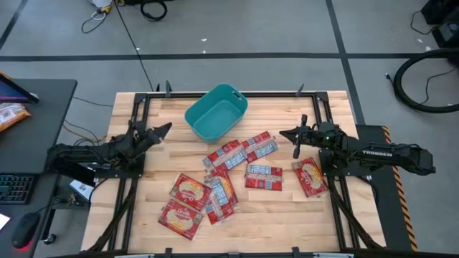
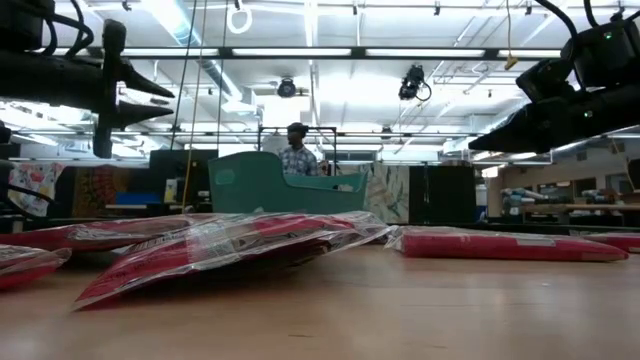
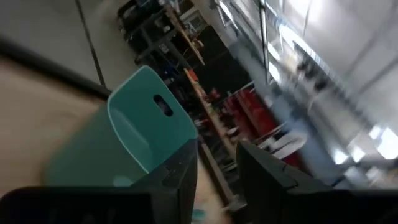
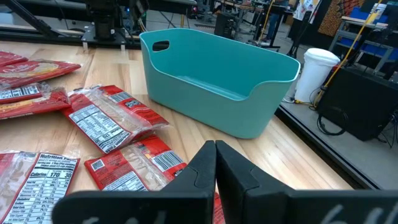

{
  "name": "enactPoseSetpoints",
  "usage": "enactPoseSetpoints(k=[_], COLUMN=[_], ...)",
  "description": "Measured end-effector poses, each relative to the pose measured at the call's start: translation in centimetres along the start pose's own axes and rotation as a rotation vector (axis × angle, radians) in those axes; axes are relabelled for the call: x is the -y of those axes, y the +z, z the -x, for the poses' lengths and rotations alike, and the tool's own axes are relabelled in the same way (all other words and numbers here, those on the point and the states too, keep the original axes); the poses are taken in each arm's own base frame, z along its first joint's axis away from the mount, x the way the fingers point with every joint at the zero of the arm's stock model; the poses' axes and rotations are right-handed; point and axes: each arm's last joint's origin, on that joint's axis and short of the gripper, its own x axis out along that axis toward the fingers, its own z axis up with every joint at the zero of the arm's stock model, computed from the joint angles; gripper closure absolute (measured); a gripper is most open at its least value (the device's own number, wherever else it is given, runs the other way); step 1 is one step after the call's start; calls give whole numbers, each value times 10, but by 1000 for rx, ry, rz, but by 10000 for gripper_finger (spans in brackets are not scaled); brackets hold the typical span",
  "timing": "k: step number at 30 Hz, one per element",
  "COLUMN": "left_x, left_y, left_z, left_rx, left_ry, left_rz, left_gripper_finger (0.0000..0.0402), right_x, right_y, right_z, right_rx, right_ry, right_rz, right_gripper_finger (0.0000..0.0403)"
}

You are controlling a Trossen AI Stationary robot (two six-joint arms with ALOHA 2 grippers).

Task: Sort popcorn bags into baskets
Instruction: Put the red popcorn bag into the blue bin

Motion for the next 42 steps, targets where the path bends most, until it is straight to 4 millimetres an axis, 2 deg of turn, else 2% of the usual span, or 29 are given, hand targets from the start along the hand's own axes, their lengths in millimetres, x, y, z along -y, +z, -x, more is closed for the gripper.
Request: enactPoseSetpoints(k=[5,12,14,18,22,24,26,30,34,38,42], left_x=[0,-1,0,6,14,16,17,22,30,43,61], left_y=[1,2,3,6,10,12,13,17,22,27,39], left_z=[0,0,0,0,1,2,2,3,6,7,9], left_rx=[20,69,87,78,75,89,100,124,102,28,-41], left_ry=[10,30,26,-36,-130,-150,-159,-210,-321,-393,-390], left_rz=[180,254,264,274,215,188,192,235,250,184,66], left_gripper_finger=[285,285,285,285,285,285,285,285,285,285,285], right_x=[0,3,3,7,12,13,13,13,14,14,14], right_y=[2,15,21,33,33,31,30,30,30,30,43], right_z=[0,1,2,6,7,6,6,5,5,5,6], right_rx=[21,154,219,367,430,439,441,442,465,493,491], right_ry=[-4,-26,-18,-43,-134,-154,-143,-135,-138,-105,31], right_rz=[1,-12,-116,-457,-904,-1050,-1124,-1165,-1266,-1437,-1403], right_gripper_finger=[389,389,389,389,389,389,389,389,389,389,389])
